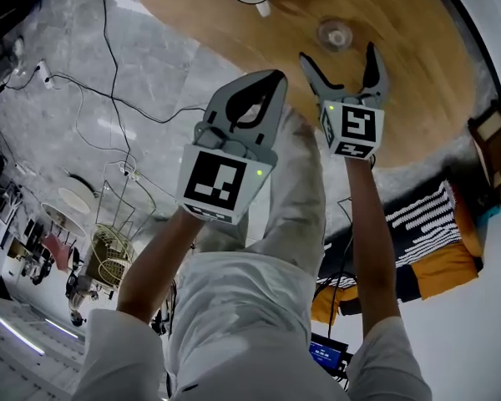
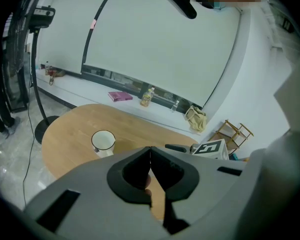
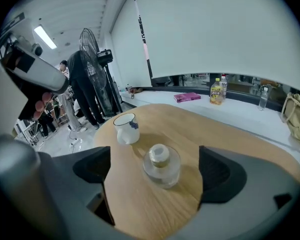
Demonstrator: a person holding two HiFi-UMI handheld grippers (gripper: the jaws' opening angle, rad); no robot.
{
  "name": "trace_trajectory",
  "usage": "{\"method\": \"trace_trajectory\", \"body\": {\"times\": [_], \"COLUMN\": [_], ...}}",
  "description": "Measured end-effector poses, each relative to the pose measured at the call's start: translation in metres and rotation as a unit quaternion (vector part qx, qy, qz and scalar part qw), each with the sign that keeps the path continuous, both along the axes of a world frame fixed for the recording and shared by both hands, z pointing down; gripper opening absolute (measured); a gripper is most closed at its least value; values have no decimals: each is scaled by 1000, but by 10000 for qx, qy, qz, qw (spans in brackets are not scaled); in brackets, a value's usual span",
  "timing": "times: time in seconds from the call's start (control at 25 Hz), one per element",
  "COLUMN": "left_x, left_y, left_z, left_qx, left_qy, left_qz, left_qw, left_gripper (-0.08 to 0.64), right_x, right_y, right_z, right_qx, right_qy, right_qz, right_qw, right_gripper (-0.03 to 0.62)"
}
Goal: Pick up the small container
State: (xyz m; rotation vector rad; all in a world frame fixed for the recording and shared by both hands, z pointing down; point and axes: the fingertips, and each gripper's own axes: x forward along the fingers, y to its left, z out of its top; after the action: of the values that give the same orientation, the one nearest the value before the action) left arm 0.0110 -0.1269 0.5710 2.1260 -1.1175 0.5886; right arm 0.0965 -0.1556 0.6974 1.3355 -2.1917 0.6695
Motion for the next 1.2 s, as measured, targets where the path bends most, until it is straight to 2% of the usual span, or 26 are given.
{"method": "trace_trajectory", "body": {"times": [0.44, 0.76, 0.88, 1.0, 1.2], "left_x": [-3, -9, -11, -13, -20], "left_y": [4, 3, 6, 9, 8], "left_z": [13, 17, 18, 16, 8], "left_qx": [-160, -163, -179, -143, -53], "left_qy": [-28, -48, -66, -75, -120], "left_qz": [-1, -56, -52, -61, -154], "left_qw": [9999, 9998, 9998, 9999, 9998], "left_gripper": [20, 20, 20, 20, 20], "right_x": [-8, -10, -12, -11, -11], "right_y": [-7, -28, -34, -37, -36], "right_z": [49, 76, 81, 83, 82], "right_qx": [-114, -135, -134, -108, -99], "right_qy": [269, 499, 691, 860, 945], "right_qz": [-91, 23, -60, -61, -46], "right_qw": [9995, 9987, 9975, 9962, 9955], "right_gripper": [541, 511, 453, 350, 342]}}
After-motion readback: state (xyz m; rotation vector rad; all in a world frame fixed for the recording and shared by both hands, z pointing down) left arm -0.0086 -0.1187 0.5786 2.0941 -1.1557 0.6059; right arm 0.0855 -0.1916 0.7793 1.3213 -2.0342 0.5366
